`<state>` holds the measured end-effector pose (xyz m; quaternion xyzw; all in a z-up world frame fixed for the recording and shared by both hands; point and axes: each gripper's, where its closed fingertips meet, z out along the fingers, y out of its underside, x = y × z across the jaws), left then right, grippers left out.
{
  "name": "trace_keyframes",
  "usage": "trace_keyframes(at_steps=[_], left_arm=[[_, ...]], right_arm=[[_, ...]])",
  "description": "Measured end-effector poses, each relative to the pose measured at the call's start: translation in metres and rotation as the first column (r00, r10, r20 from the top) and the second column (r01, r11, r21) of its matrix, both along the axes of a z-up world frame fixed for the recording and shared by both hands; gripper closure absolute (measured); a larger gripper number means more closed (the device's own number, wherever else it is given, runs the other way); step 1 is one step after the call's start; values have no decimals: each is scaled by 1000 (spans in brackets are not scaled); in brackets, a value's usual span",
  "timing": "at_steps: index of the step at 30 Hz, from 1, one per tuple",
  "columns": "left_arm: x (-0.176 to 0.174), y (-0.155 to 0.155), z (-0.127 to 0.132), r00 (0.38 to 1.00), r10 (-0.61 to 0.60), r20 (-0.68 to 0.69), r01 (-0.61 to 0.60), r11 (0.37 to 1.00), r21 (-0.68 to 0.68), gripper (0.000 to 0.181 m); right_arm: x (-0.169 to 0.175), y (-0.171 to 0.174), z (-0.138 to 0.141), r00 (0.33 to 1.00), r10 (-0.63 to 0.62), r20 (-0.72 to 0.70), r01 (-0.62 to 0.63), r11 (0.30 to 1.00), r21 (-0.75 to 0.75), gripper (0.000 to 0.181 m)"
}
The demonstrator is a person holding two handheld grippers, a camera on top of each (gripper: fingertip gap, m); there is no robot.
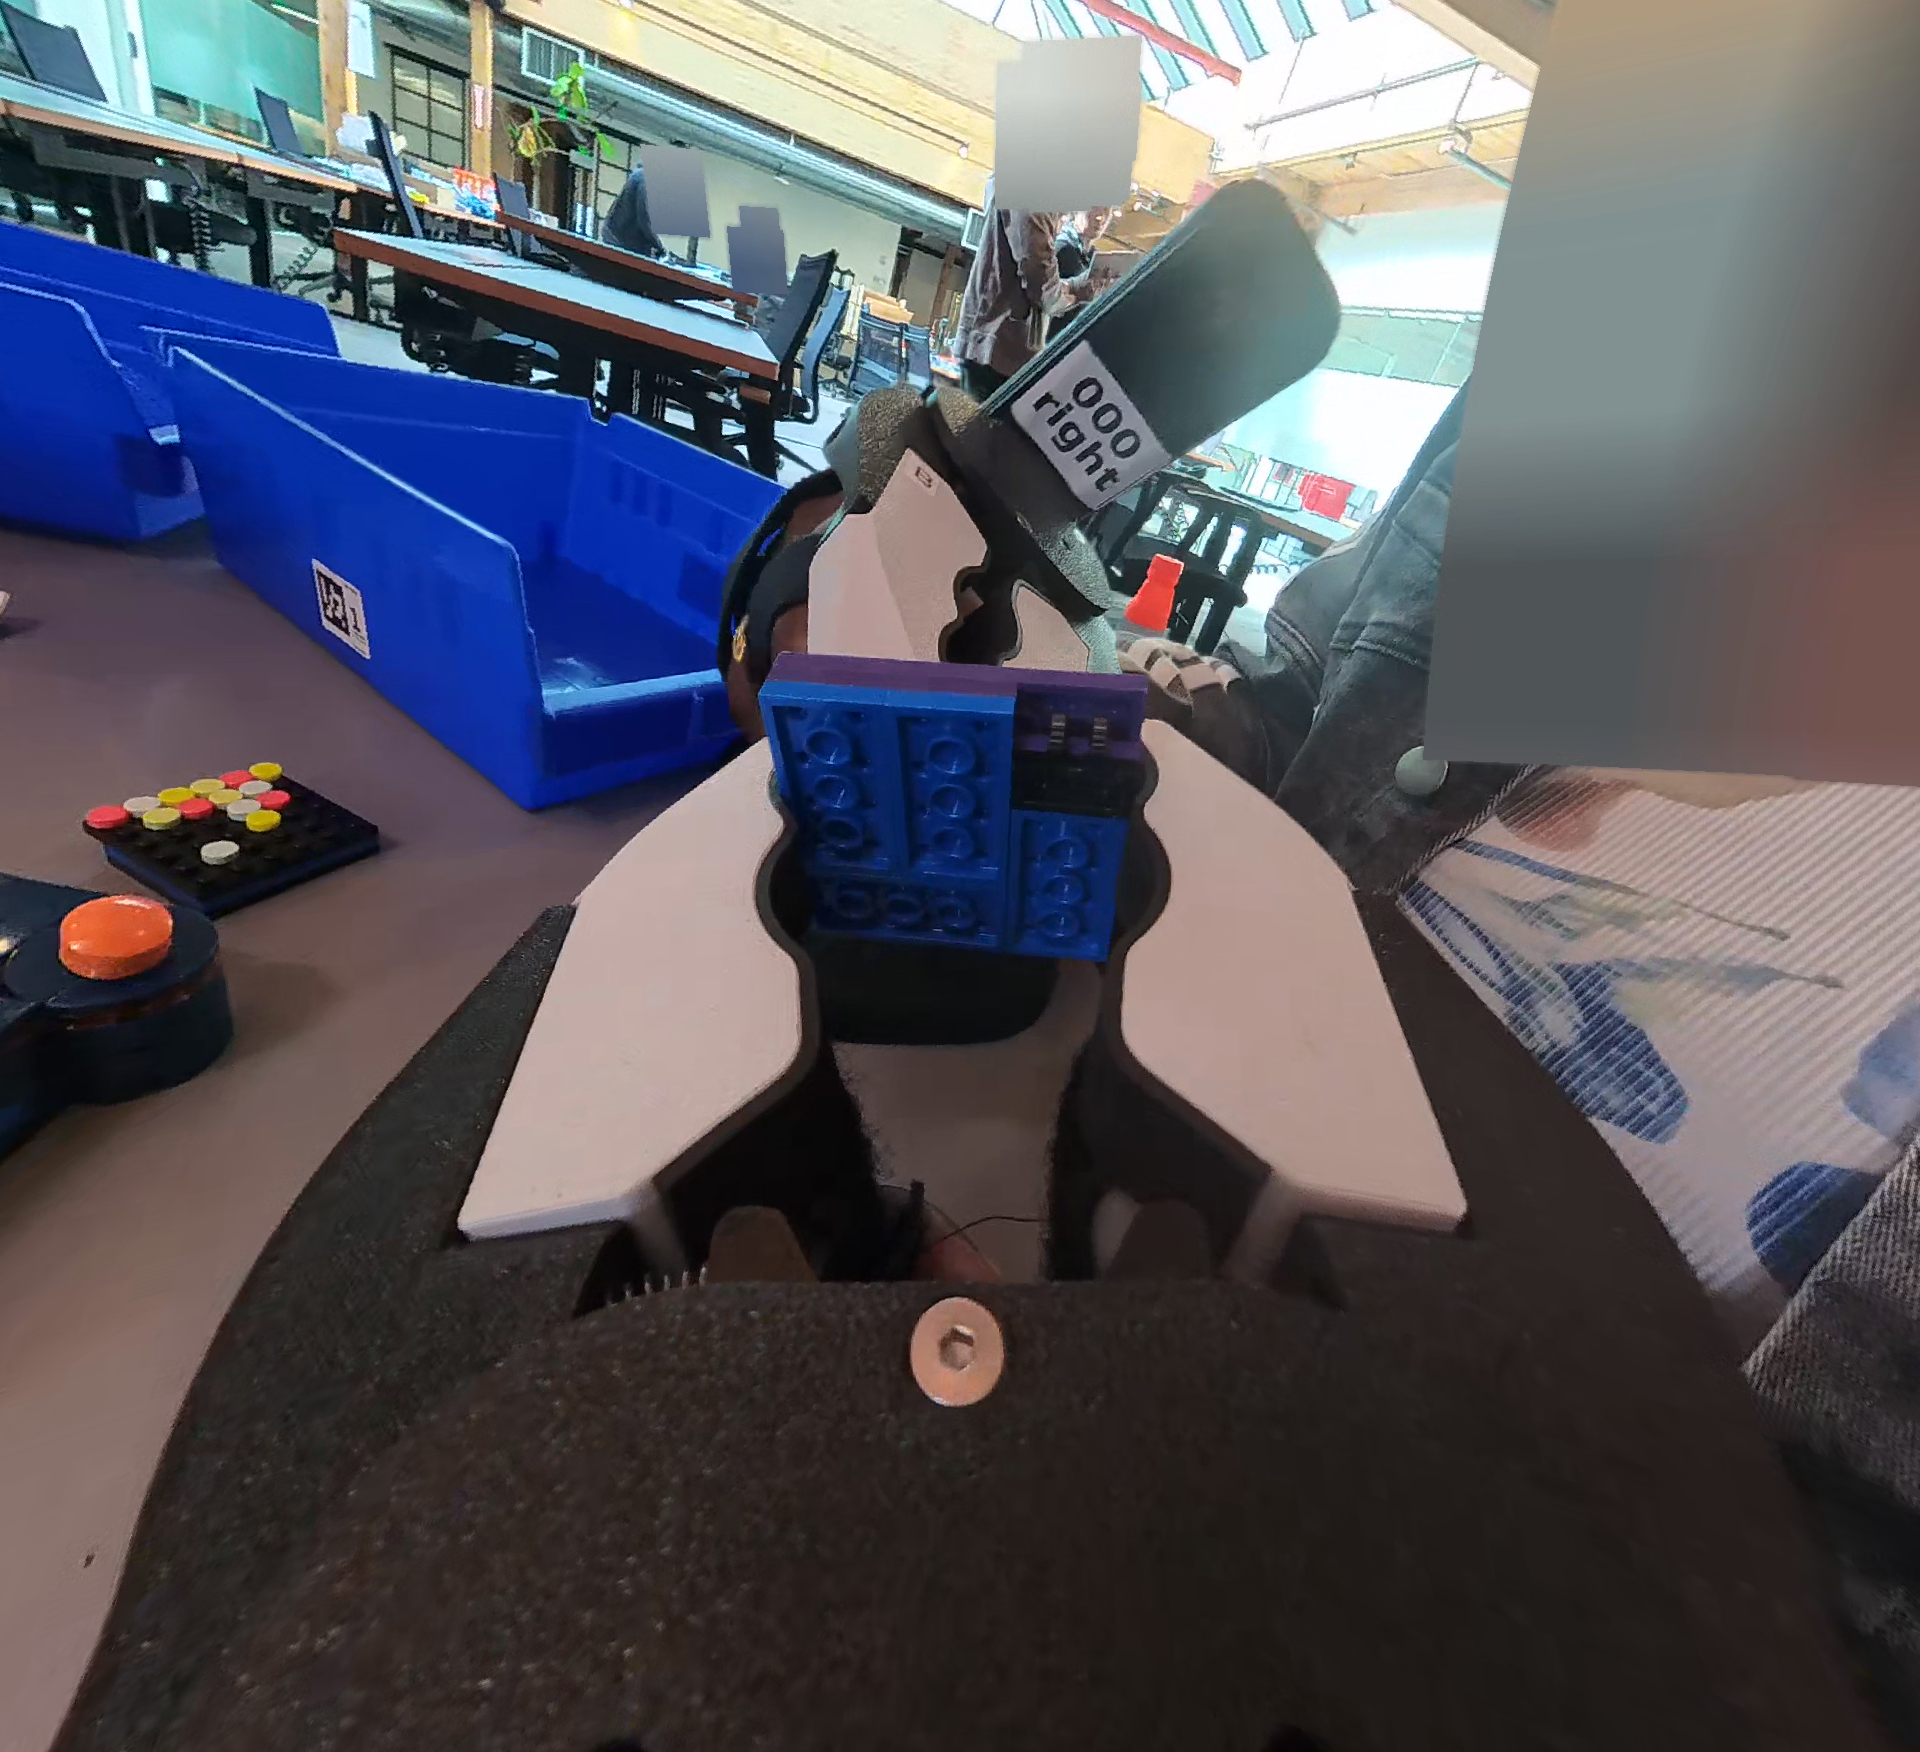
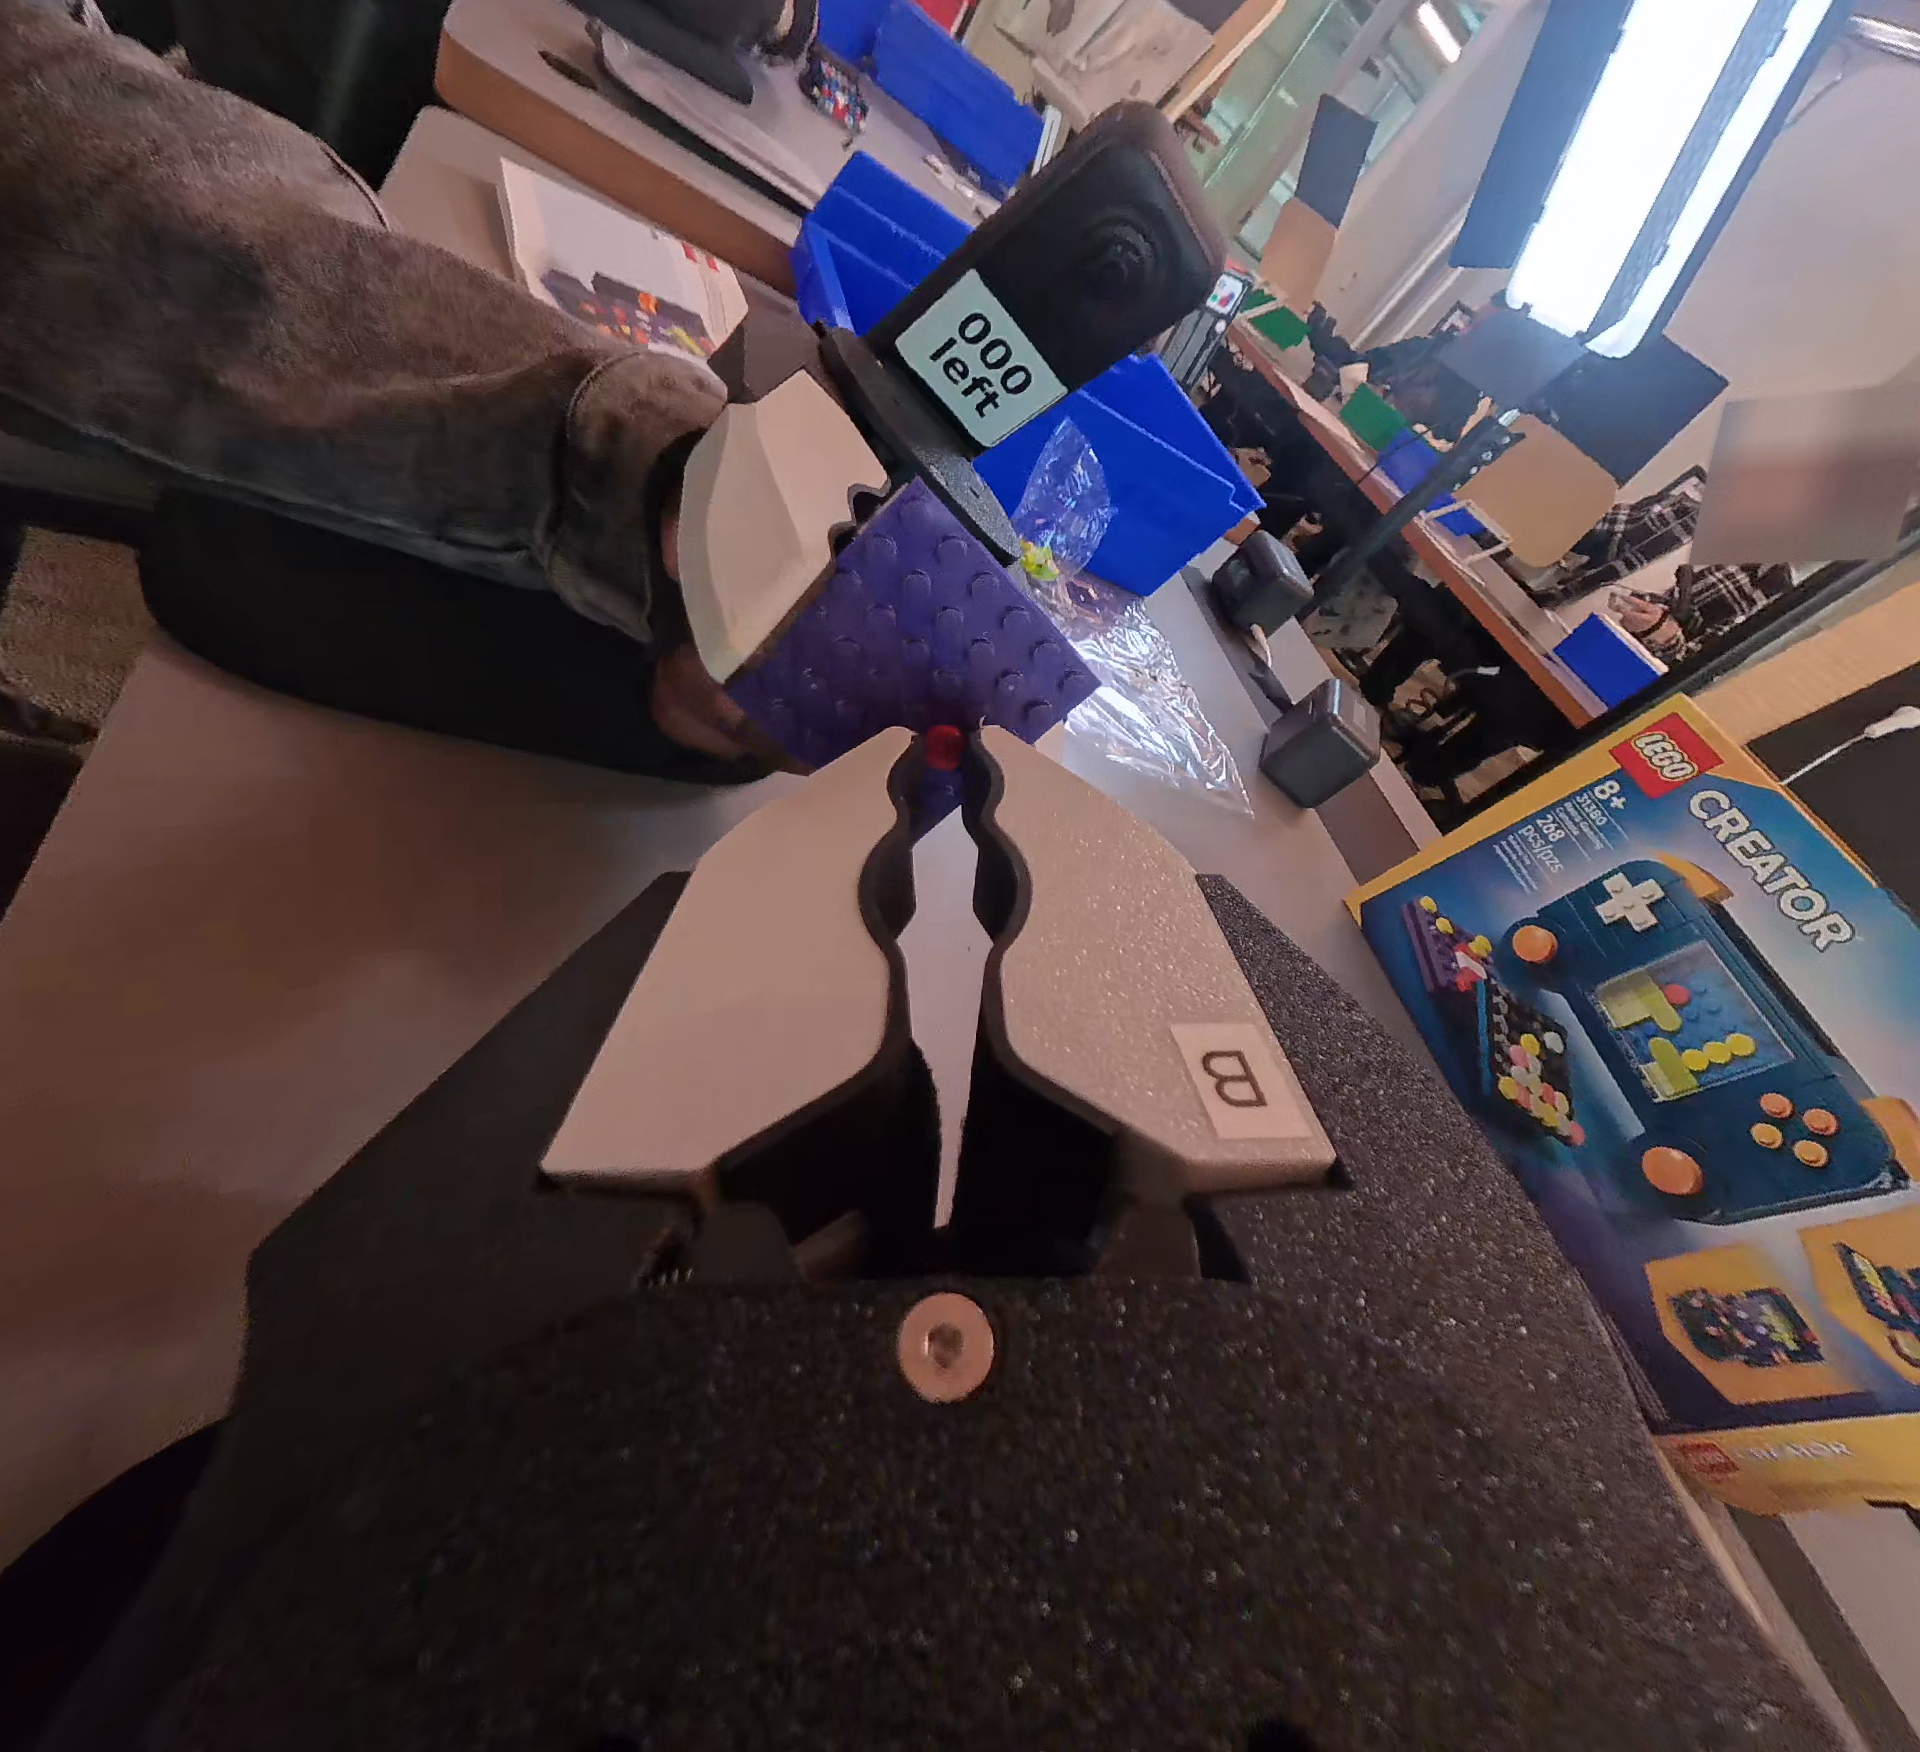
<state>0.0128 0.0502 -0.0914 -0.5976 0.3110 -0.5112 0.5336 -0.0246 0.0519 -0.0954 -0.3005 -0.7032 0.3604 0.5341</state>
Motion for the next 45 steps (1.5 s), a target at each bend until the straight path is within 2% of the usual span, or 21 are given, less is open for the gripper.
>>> trace_keyframes(at_steps=[6,7,8,9,10,14,16,18,21,23,25,26,28,29,32,35,37,38,42,45], left_arm=[[-2,-2,-1,998,9,-56,-7,999,37,124],[-13,9,1,994,102,-47,-100,994,37,123],[-37,17,8,983,185,14,-185,982,30,123],[-59,14,24,973,197,122,-202,979,31,124],[-66,8,33,967,188,169,-201,978,58,124],[-34,6,18,992,119,32,-121,989,86,124],[-33,7,10,992,129,1,-128,989,77,123],[-33,5,12,991,132,14,-133,985,106,123],[-31,8,6,985,166,-51,-157,977,147,124],[-30,6,8,985,166,-44,-156,973,169,124],[-33,7,14,982,188,-5,-184,965,187,124],[-35,7,17,981,195,13,-193,960,201,124],[-40,6,25,975,217,55,-224,948,228,123],[-42,7,27,971,231,67,-240,941,239,123],[-44,7,29,966,249,68,-258,929,265,123],[-40,6,29,967,248,60,-255,925,281,123],[-38,6,26,968,248,45,-250,926,281,123],[-38,7,25,968,249,40,-250,927,280,123],[-34,8,20,968,249,12,-242,928,284,123],[-33,7,20,970,242,11,-235,931,280,123]], right_arm=[[0,-3,2,1000,-14,-10,14,1000,19,175],[3,-4,4,1000,3,-25,-3,1000,7,175],[9,-3,12,998,7,-69,-10,999,-45,175],[17,3,19,995,-12,-102,3,996,-93,175],[24,10,21,993,-40,-114,25,992,-126,175],[21,11,21,990,-15,-142,-17,975,-223,175],[18,13,27,983,-13,-181,-33,968,-250,175],[19,13,27,984,-11,-176,-38,962,-271,175],[22,19,20,995,-61,-79,38,963,-266,175],[32,30,22,990,-143,-12,136,961,-240,175],[52,56,31,949,-307,74,316,929,-192,175],[68,73,39,908,-406,106,418,895,-156,175],[108,110,57,793,-592,142,605,792,-78,175],[128,124,59,735,-648,202,669,741,-57,175],[180,160,33,539,-712,451,789,614,26,175],[201,176,-8,415,-643,644,771,624,127,174],[206,181,-24,382,-617,688,741,650,171,174],[206,185,-26,376,-621,688,737,650,184,166],[202,185,-23,414,-617,669,723,670,170,163],[204,187,-20,412,-631,658,726,664,182,159]])
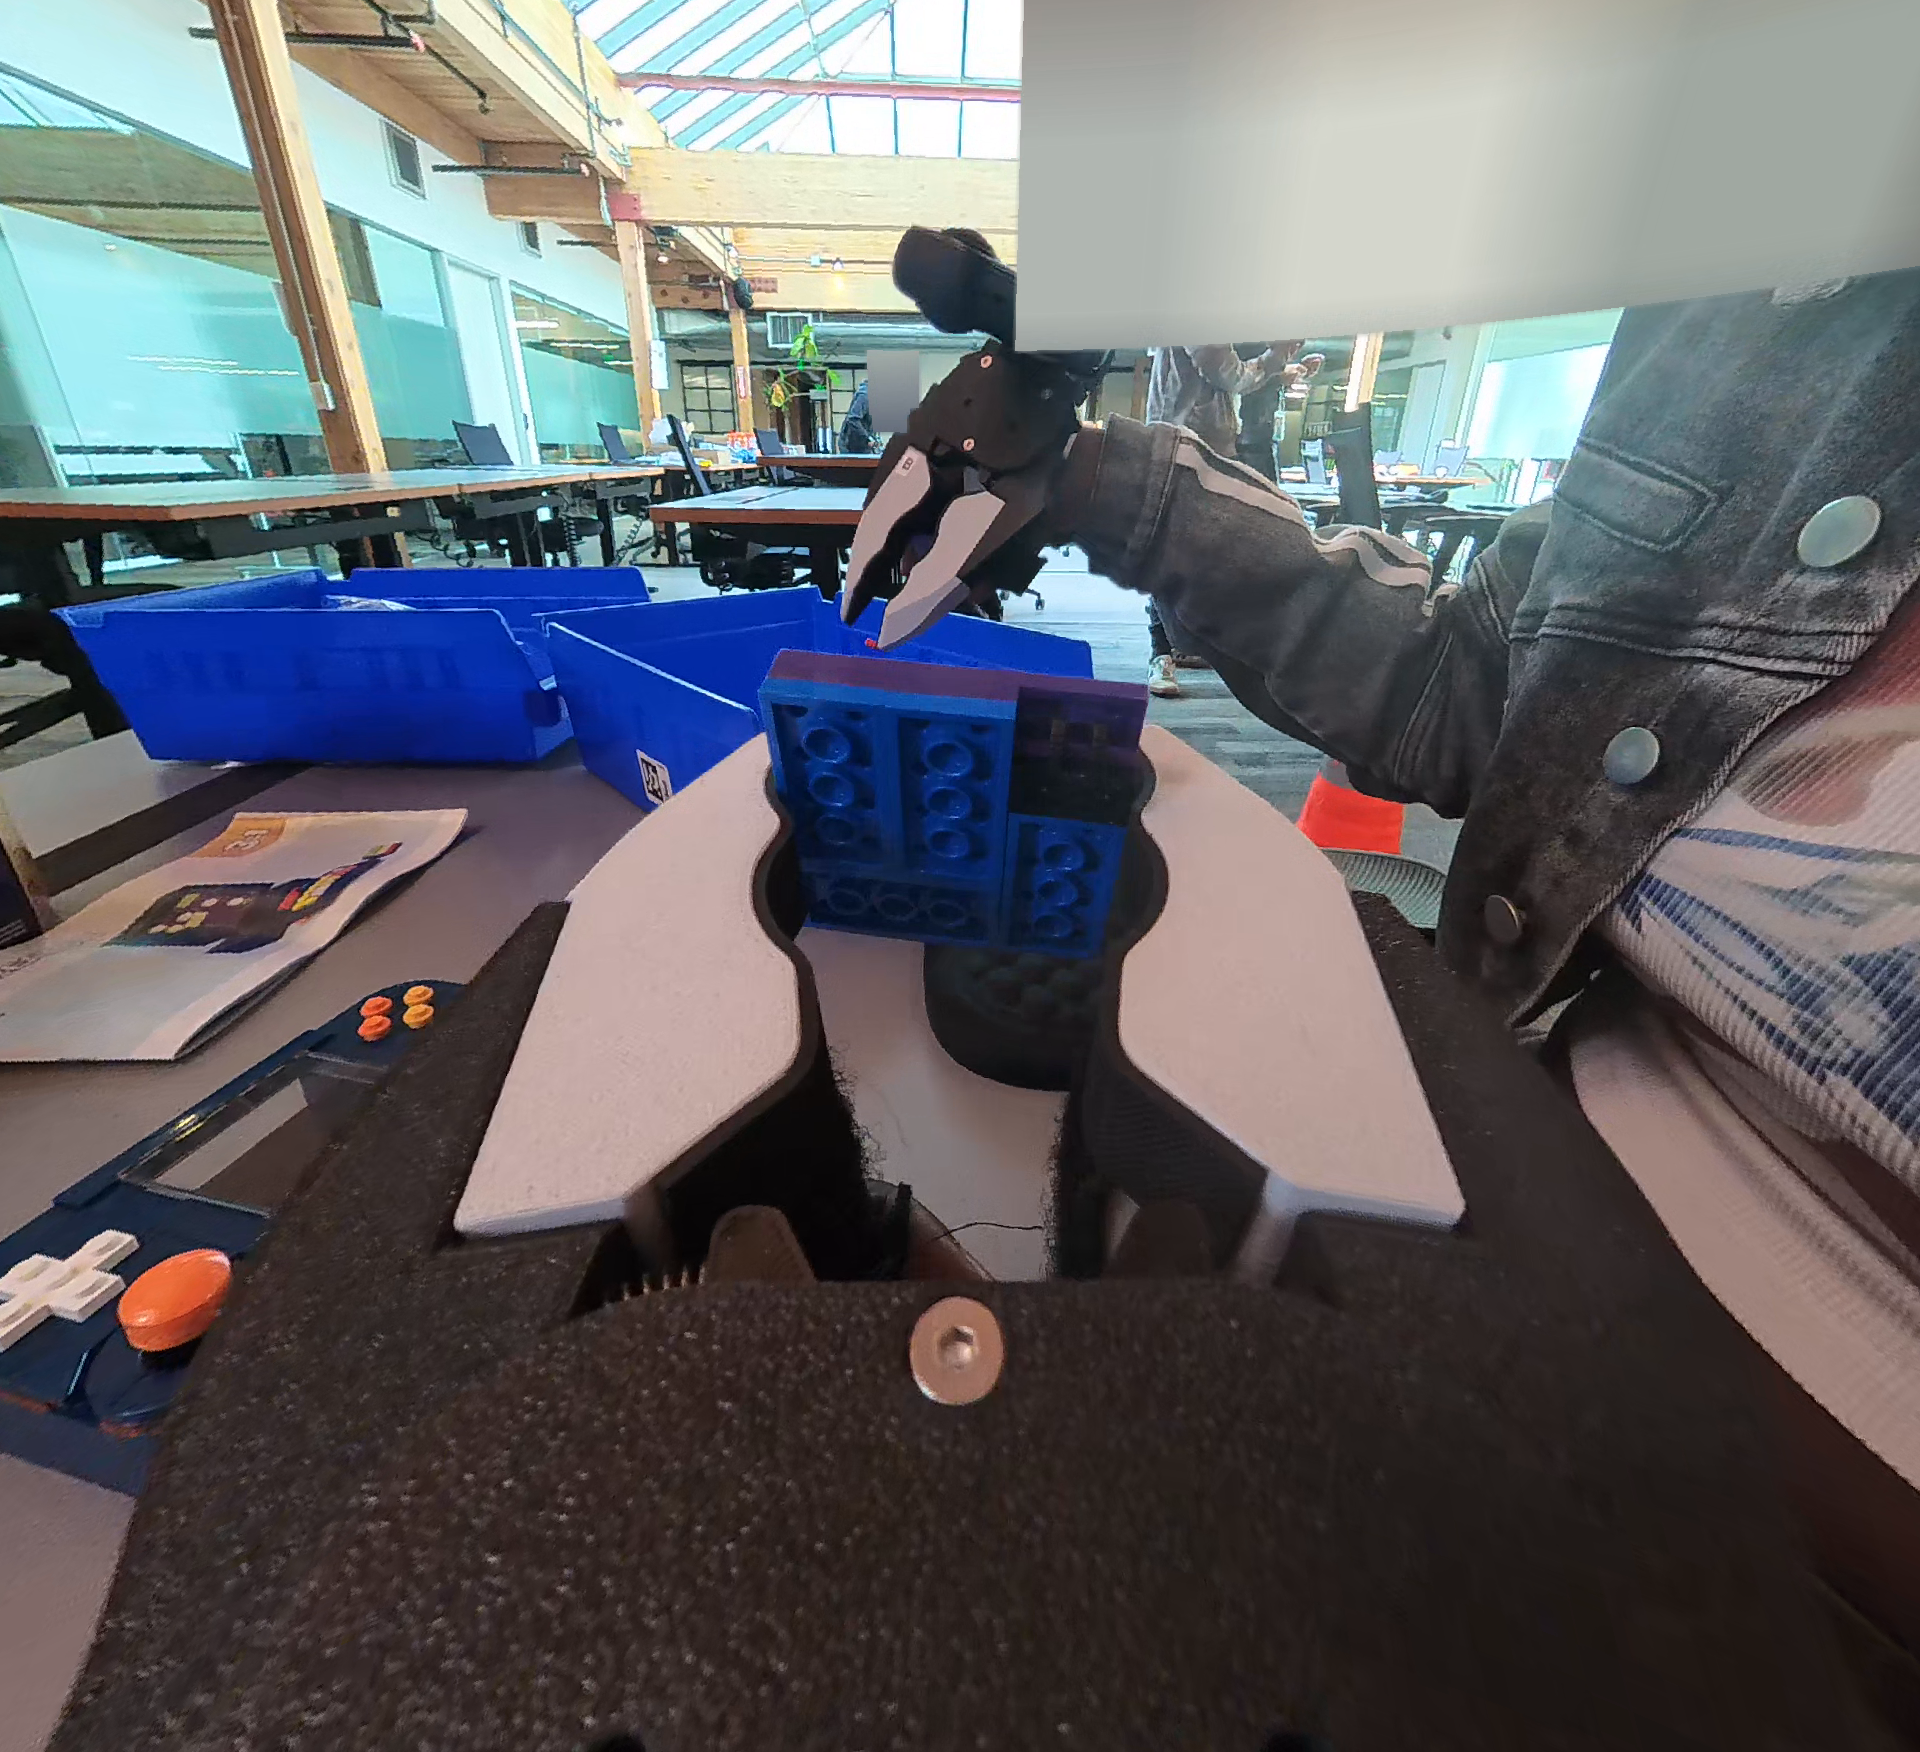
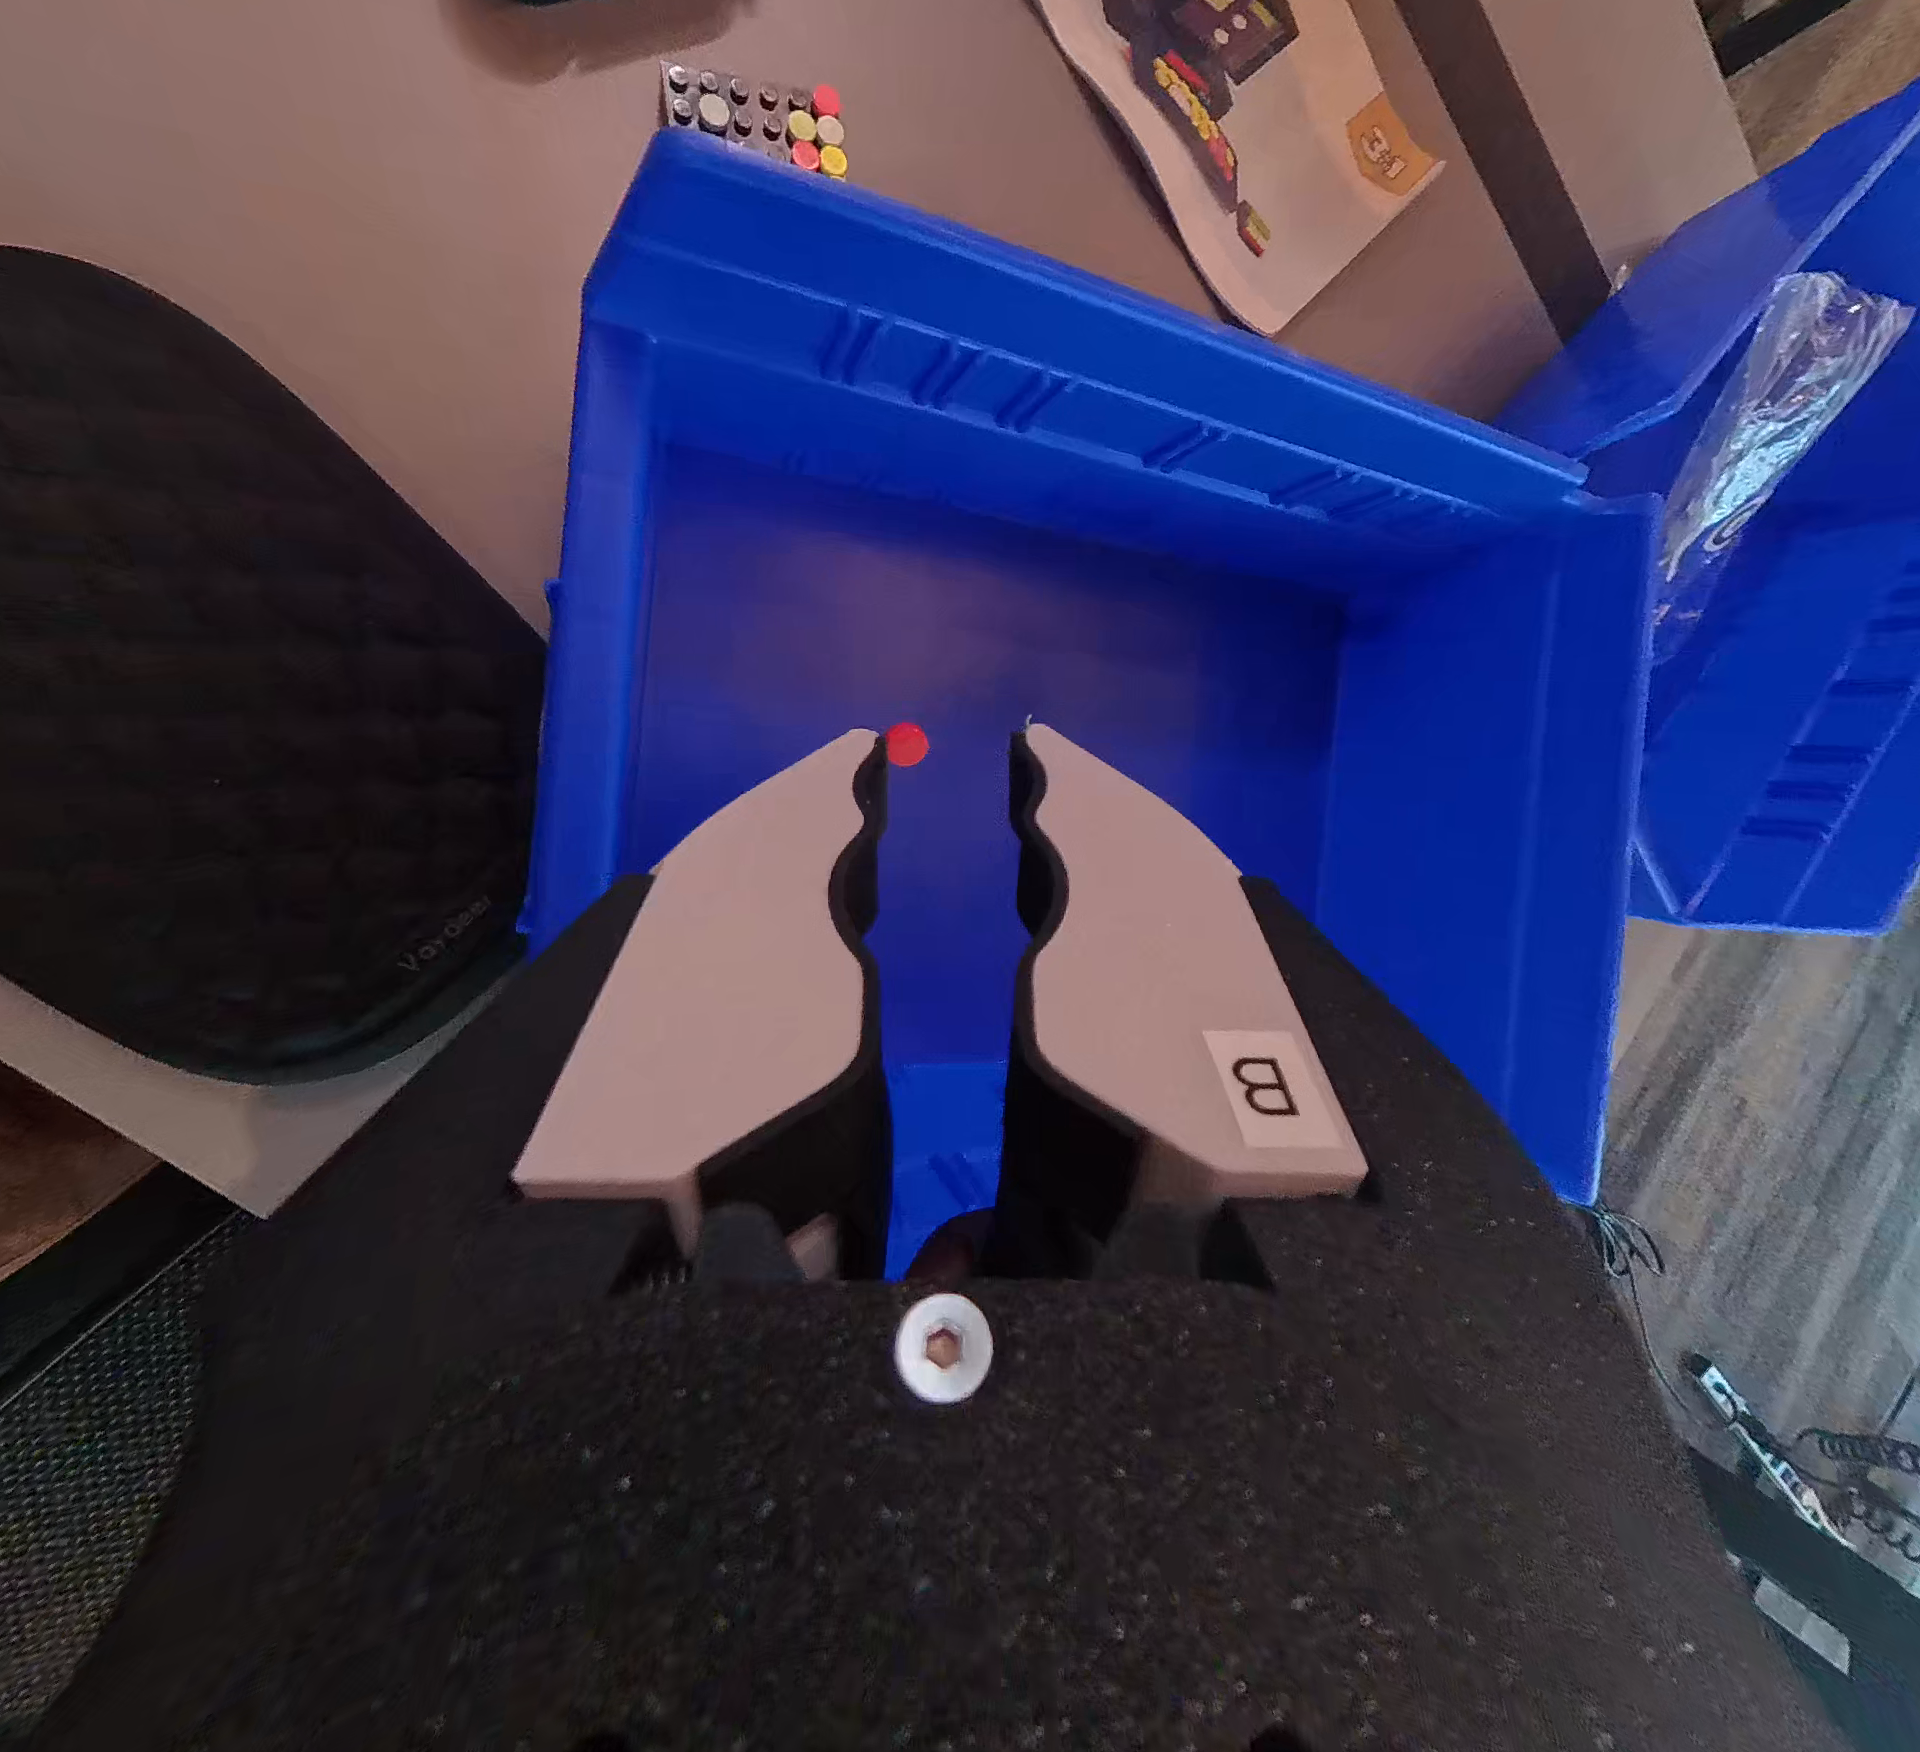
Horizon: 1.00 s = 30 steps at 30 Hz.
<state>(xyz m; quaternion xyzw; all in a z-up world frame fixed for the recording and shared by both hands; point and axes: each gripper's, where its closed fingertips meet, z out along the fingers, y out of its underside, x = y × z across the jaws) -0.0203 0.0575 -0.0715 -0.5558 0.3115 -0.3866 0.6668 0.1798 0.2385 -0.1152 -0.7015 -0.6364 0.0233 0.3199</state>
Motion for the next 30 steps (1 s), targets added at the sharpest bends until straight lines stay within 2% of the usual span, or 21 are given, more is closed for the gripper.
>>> trace_keyframes(at_steps=[5,6,7,8,10,12,13,14,16,18,21,24,27,30], left_arm=[[0,0,0,1000,0,-9,0,1000,3,123],[0,0,0,1000,2,-8,-2,1000,3,123],[0,0,0,1000,2,-8,-2,1000,3,123],[1,0,-1,1000,0,-9,0,1000,3,123],[1,0,-1,1000,0,-12,0,1000,0,123],[2,0,-2,1000,-1,-18,1,1000,-3,123],[2,0,-3,1000,1,-22,-1,1000,-3,123],[2,0,-3,1000,1,-24,-1,1000,-3,123],[2,1,-4,1000,3,-28,-3,1000,-6,123],[2,2,-6,999,8,-35,-9,1000,-8,123],[3,3,-8,999,14,-49,-14,1000,-12,123],[4,3,-10,998,13,-56,-14,1000,-18,123],[5,2,-9,998,5,-59,-6,1000,-16,123],[7,2,-10,998,1,-64,-2,1000,-17,123]], right_arm=[[0,5,1,1000,-12,-13,13,1000,23,130],[-1,3,0,1000,-7,-22,7,1000,3,120],[-7,4,4,997,-3,-82,3,1000,3,116],[-11,8,8,990,-14,-138,16,1000,10,125],[5,20,-6,998,-58,5,58,997,60,117],[-6,18,-6,997,-38,-69,40,999,28,120],[-2,20,-11,998,-56,-24,57,998,28,120],[3,25,-13,997,-69,27,67,996,65,113],[-11,19,-10,994,-54,-98,53,999,-11,114],[0,26,-17,998,-71,2,70,997,45,110],[-1,15,-9,994,-63,-88,61,998,-24,108],[42,27,8,962,-261,-82,261,965,-3,102],[94,44,13,860,-502,-95,497,865,-66,83],[128,48,2,777,-627,-58,608,770,-193,60]])
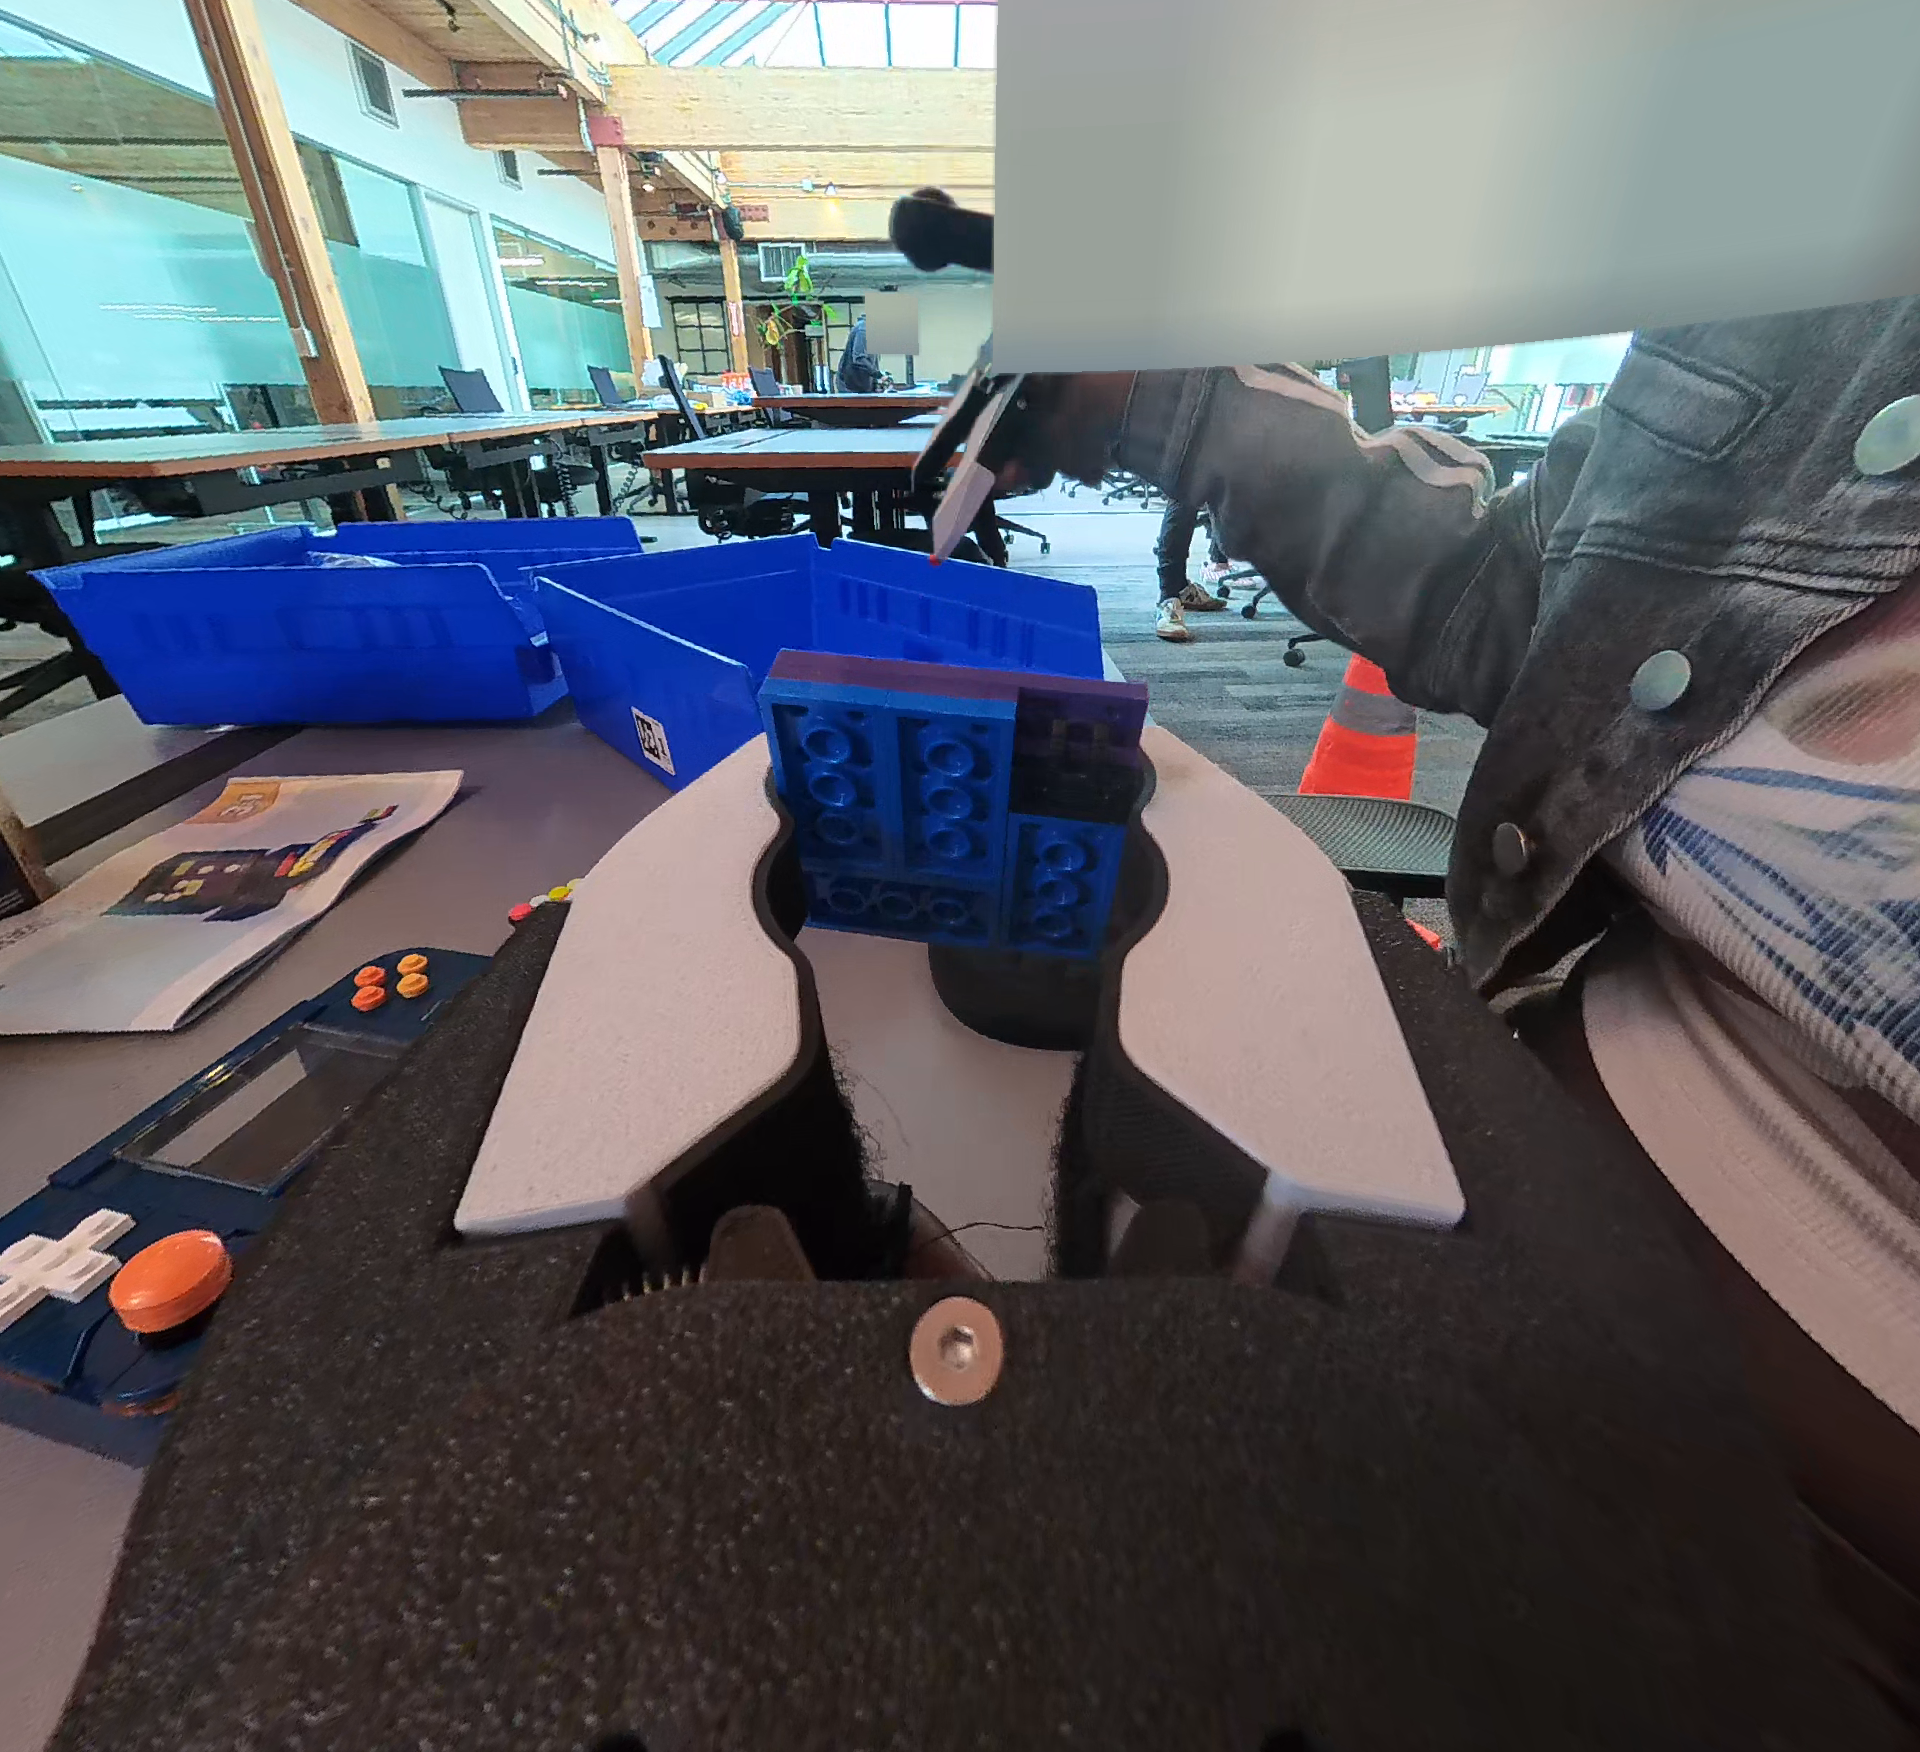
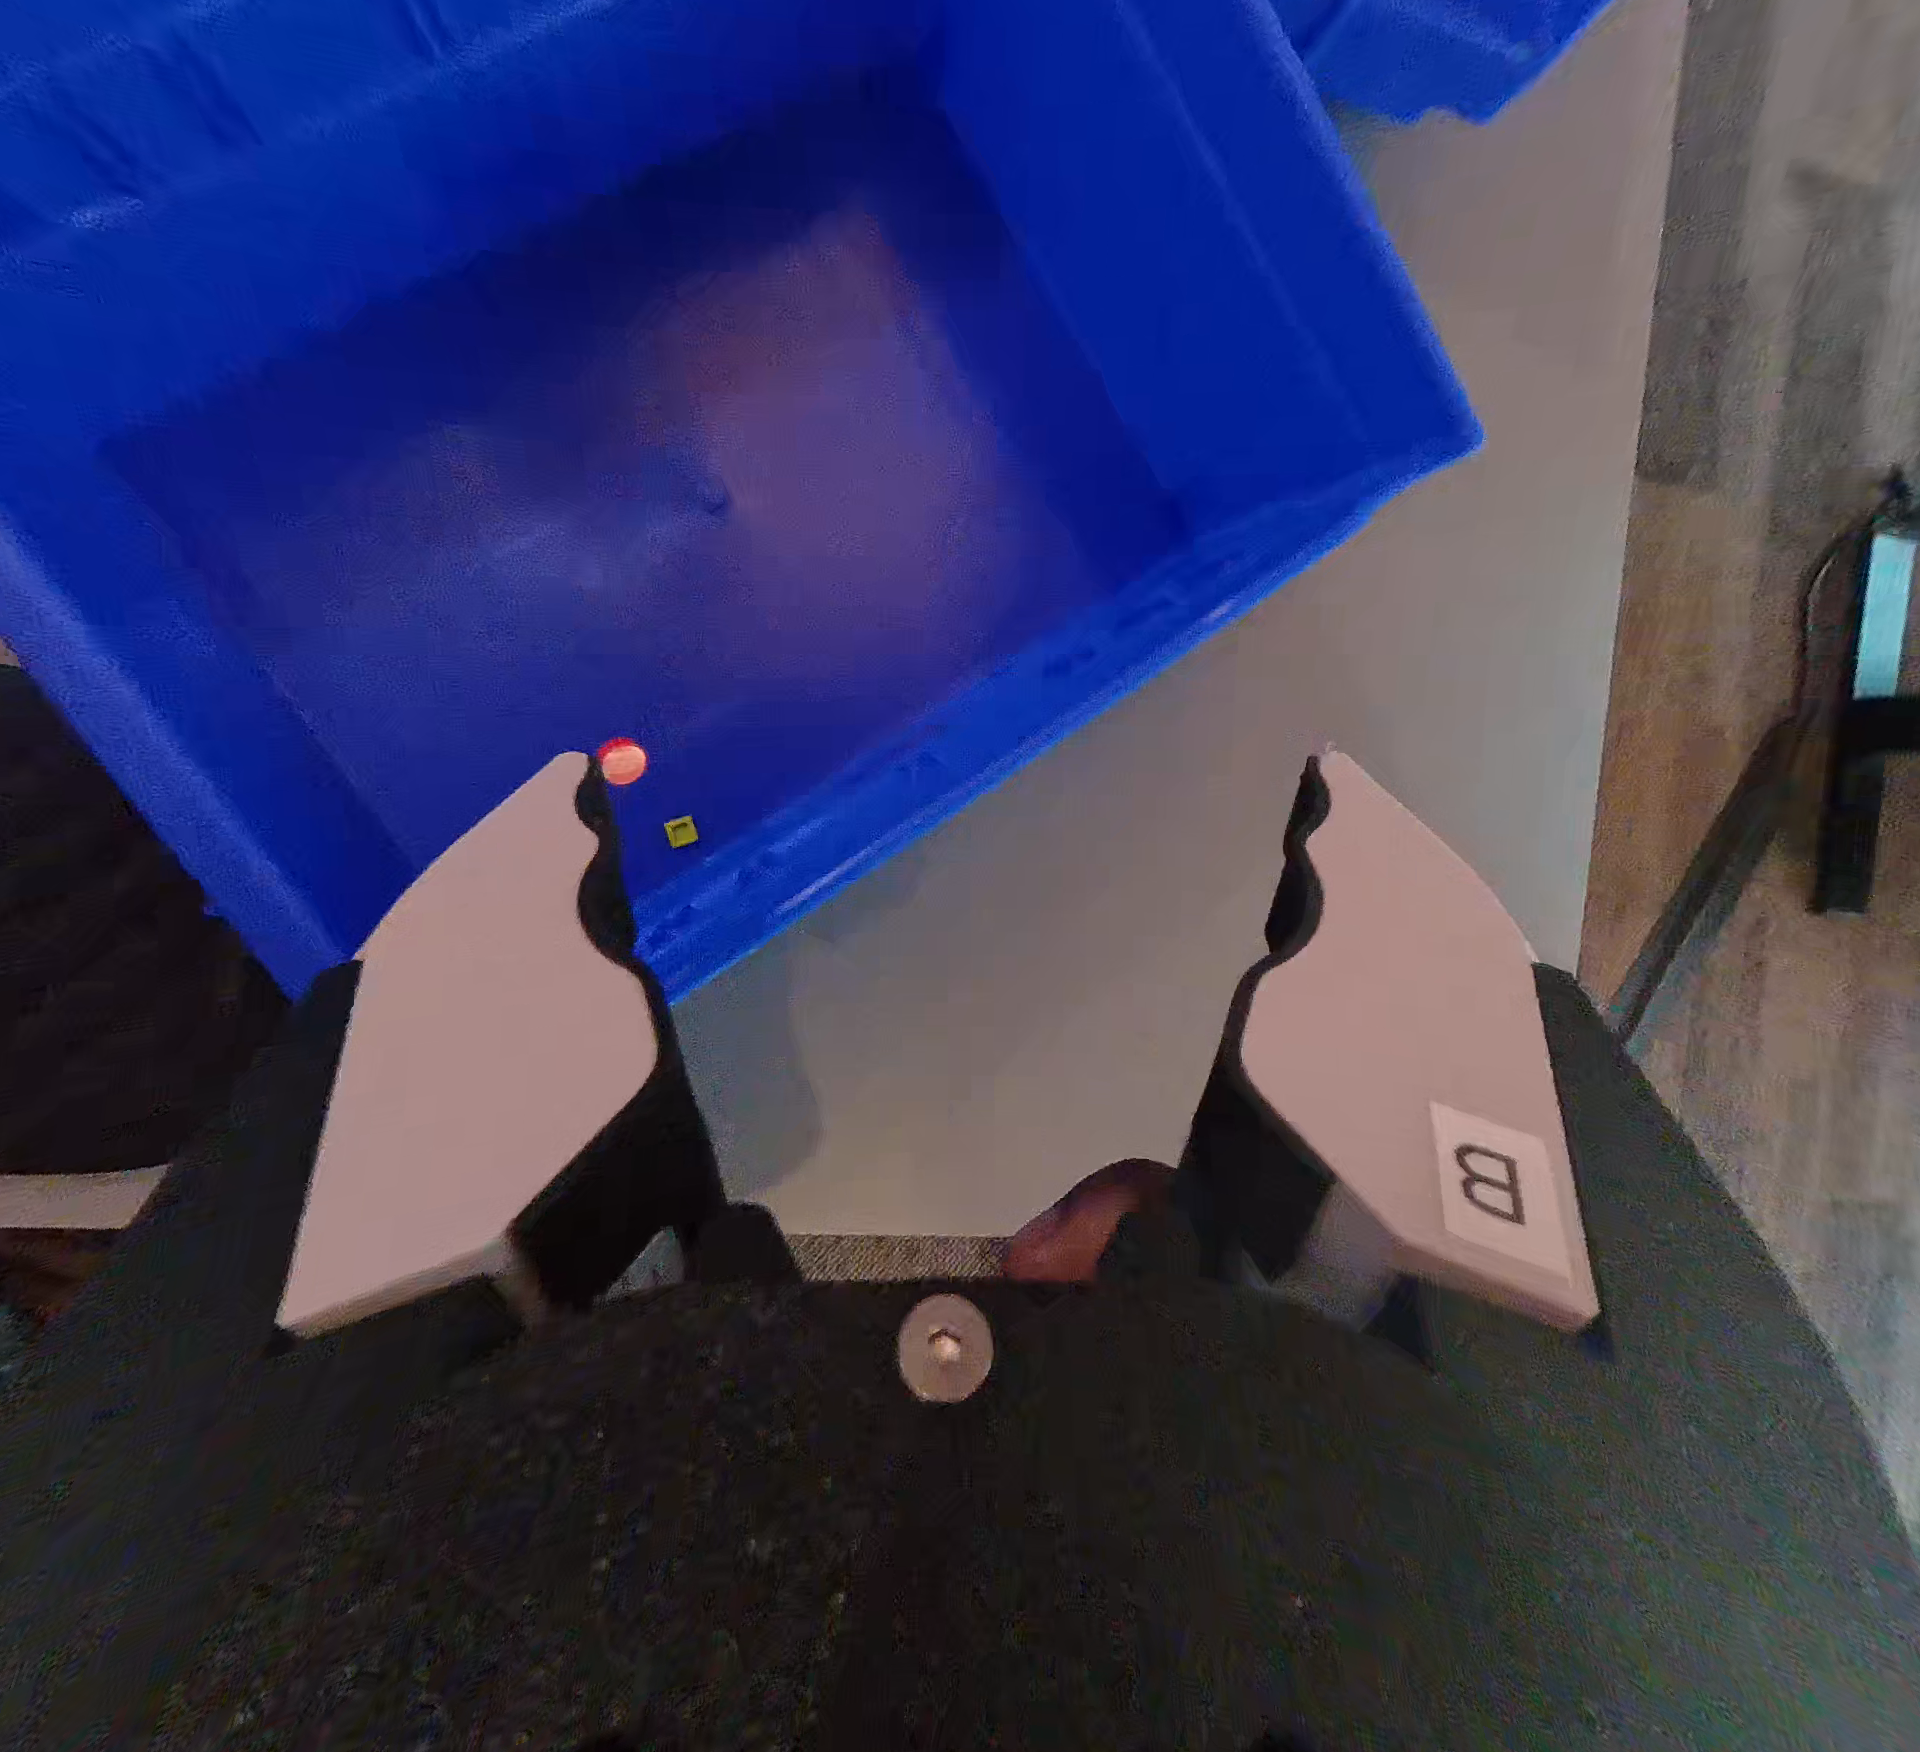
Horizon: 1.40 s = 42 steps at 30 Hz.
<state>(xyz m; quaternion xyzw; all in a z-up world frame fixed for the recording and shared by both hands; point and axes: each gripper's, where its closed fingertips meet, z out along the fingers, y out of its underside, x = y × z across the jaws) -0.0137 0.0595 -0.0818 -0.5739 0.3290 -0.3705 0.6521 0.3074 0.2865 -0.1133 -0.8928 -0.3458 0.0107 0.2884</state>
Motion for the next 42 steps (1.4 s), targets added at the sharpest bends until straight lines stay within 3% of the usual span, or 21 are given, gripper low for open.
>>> trace_keyframes(at_steps=[5,11,17,20,21,23,26,28,30,33,38,41,42], left_arm=[[0,0,-1,1000,5,-9,-5,1000,1,123],[1,1,-3,1000,4,-13,-4,1000,-3,123],[1,2,-3,1000,11,-16,-11,1000,-1,123],[-1,3,-2,1000,15,4,-15,1000,-7,123],[-1,3,-1,1000,11,17,-10,1000,-9,123],[-3,2,4,998,-4,60,5,1000,-14,123],[-6,-4,13,983,-75,168,84,995,-47,123],[-6,-12,19,954,-162,252,189,978,-86,123],[-4,-21,22,911,-256,323,308,944,-120,124],[1,-26,19,883,-314,348,389,906,-170,124],[12,-27,7,901,-330,282,398,888,-231,124],[15,-27,1,903,-335,267,404,876,-266,124],[14,-25,1,907,-324,270,395,878,-272,124]], right_arm=[[39,2,-24,992,-118,46,123,985,-121,52],[57,-4,-6,988,-148,45,151,986,-77,54],[38,-5,21,995,-95,6,95,995,38,59],[-14,-11,57,990,100,-96,-70,958,279,69],[-43,-22,72,964,221,-145,-153,914,375,75],[-108,-61,96,834,514,-201,-332,758,562,80],[-195,-139,110,518,832,-198,-471,471,746,100],[-241,-189,102,275,943,-185,-524,308,794,104],[-278,-224,88,105,984,-142,-564,176,807,108],[-319,-245,63,16,1000,13,-599,-1,801,113],[-353,-261,30,-31,951,309,-651,-253,716,112],[-360,-259,25,17,903,428,-627,-324,708,125],[-360,-258,26,31,907,421,-618,-313,721,125]])
